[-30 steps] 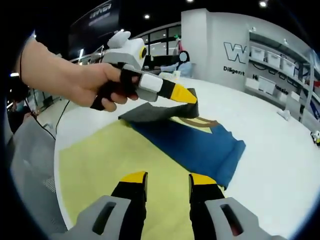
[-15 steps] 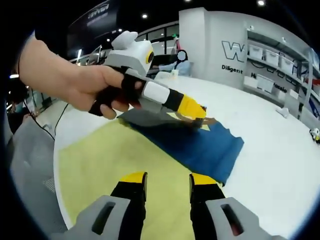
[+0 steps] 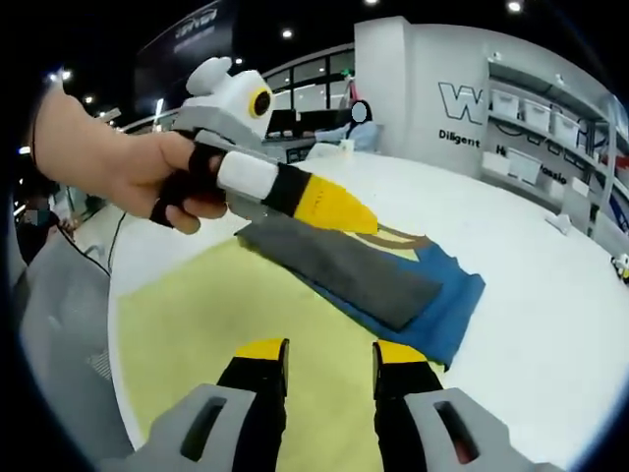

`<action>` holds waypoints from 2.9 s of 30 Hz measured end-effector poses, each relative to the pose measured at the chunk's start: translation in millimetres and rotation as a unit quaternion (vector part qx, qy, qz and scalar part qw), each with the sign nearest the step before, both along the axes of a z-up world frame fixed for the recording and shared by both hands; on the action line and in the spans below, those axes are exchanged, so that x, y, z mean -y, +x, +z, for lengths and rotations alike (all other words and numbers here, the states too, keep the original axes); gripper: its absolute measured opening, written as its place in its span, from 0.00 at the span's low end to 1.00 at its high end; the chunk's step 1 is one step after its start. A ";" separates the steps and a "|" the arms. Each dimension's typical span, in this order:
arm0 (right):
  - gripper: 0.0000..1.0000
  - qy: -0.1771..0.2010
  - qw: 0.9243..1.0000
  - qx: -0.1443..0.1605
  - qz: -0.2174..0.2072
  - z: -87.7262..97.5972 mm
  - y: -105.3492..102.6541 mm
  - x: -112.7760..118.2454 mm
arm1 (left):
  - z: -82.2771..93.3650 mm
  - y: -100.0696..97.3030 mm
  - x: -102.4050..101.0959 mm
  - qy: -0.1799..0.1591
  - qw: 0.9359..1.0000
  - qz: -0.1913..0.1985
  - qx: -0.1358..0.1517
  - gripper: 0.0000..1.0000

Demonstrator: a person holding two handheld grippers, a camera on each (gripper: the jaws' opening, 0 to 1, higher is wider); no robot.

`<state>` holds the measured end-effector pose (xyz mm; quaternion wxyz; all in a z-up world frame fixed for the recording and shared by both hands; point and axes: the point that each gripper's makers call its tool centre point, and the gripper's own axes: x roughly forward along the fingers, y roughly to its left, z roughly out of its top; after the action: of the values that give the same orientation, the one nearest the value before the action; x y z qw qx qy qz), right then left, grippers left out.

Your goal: Fold the garment on the visible template until the final outline fits inside the template.

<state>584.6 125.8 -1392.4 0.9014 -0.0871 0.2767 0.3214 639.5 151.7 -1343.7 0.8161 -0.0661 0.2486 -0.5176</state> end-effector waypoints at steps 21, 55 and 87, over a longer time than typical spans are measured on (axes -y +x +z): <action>0.30 0.016 0.989 -0.023 0.142 1.0 -80.8 1.8 | -38.2 -136.3 -162.9 0.145 0.978 -0.142 0.044 0.21; 0.15 -0.106 0.965 -0.090 0.224 -48.7 -193.4 60.2 | -95.1 -215.9 -233.3 0.278 0.914 -0.283 0.085 0.21; 0.00 -0.187 0.937 -0.049 0.291 -53.5 -186.6 72.5 | -99.1 -211.4 -236.3 0.288 0.912 -0.274 0.102 0.03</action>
<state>398.0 53.3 -1445.9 0.7212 -0.3150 0.3384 0.5159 428.1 388.0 -1442.7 0.6471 0.2956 0.3107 -0.6304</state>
